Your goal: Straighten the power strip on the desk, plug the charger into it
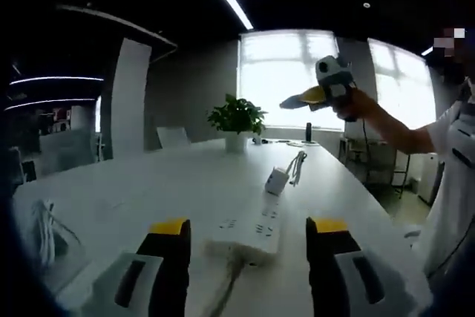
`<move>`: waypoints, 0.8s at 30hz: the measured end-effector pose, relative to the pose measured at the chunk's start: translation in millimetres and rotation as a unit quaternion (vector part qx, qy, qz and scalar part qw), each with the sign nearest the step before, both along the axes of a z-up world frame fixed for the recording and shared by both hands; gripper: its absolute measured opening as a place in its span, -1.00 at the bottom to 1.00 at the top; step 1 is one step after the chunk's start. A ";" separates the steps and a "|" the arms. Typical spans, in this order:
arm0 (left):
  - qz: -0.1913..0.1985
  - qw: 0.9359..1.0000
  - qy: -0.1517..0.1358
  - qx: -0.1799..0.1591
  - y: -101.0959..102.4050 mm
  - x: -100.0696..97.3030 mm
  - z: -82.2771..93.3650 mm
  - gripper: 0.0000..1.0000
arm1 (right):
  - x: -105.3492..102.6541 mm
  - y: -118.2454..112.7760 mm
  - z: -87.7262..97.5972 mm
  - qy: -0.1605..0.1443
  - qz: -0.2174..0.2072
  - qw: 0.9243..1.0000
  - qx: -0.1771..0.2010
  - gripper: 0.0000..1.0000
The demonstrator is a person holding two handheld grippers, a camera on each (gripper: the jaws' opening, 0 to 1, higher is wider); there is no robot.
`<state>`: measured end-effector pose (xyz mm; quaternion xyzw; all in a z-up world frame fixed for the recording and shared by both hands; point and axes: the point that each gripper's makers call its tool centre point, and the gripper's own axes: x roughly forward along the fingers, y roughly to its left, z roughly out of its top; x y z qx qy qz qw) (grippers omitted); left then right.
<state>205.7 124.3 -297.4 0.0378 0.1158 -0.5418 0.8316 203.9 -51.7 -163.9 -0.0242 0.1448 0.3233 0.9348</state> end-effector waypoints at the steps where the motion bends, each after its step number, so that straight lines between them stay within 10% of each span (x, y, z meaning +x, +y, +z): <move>1: 0.001 1.000 -0.008 0.013 1.6 -0.5 -1.5 0.36 | -1.6 1.1 0.0 -0.001 0.001 1.000 0.002 -0.34; 24: 0.025 1.000 0.001 -0.001 16.8 -27.7 34.1 0.59 | -35.2 -20.2 5.7 -0.063 0.002 0.998 0.021 -0.29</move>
